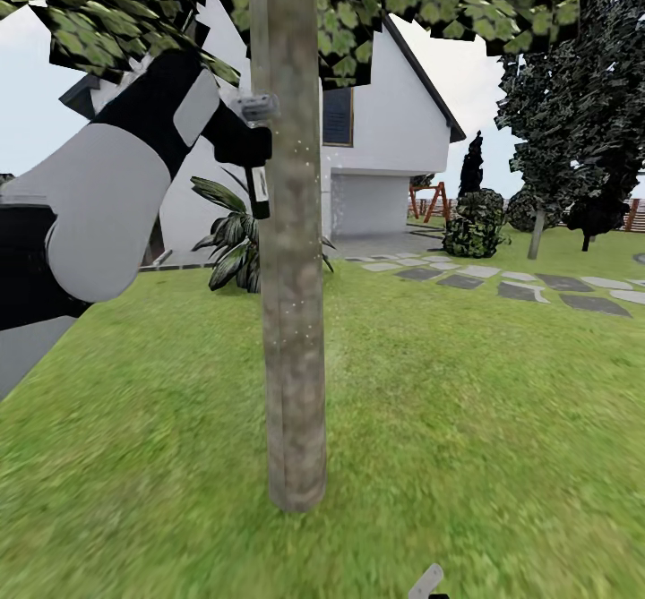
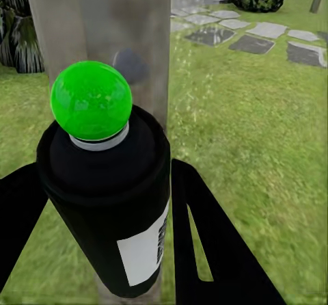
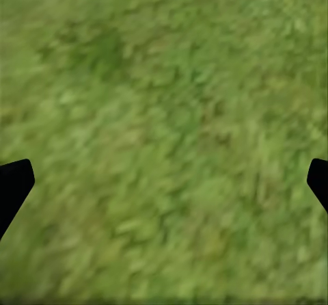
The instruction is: In the garden, pick up the pesticide atomizer on the floor and spray pesticide onto both trees until each tree trunk is fully covered.
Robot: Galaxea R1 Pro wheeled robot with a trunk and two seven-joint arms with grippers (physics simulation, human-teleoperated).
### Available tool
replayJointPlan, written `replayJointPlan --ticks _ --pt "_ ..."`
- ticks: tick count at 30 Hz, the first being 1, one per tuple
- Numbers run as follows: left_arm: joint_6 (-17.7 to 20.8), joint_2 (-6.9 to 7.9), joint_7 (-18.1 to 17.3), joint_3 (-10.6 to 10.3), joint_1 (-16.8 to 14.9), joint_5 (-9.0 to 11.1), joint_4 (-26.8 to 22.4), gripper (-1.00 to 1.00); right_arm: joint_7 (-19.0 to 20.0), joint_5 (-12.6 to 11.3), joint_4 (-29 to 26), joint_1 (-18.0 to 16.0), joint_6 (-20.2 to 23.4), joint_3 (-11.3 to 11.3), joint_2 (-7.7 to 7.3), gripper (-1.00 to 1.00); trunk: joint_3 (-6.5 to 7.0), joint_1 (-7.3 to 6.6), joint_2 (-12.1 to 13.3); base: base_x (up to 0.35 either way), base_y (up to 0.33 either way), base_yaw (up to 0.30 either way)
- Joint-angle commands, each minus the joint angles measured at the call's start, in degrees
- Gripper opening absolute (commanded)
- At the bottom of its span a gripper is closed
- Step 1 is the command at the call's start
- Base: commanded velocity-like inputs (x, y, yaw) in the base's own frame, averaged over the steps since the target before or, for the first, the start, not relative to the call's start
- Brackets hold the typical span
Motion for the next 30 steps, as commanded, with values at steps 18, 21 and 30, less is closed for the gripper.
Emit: replayJointPlan --ticks 18,21,30 --pt "-4.8 0.03 0.4 0.1 0.0 0.1 15.0 -1.0 0.0 0.0 0.0 0.0 0.0 0.0 0.06 1.0 0.01 0.0 0.0 0.0 0.0 0.0" --pt "-4.9 0.03 0.4 0.1 0.1 0.1 15.0 -1.0 0.0 0.0 0.0 0.0 0.0 0.0 0.04 1.0 0.01 0.0 0.0 0.0 0.0 0.0" --pt "-4.9 0.4 0.4 -0.2 0.1 0.0 14.1 -1.0 0.0 0.0 -0.1 0.0 0.0 0.0 -0.09 1.0 0.01 0.0 0.0 0.0 0.0 0.0"
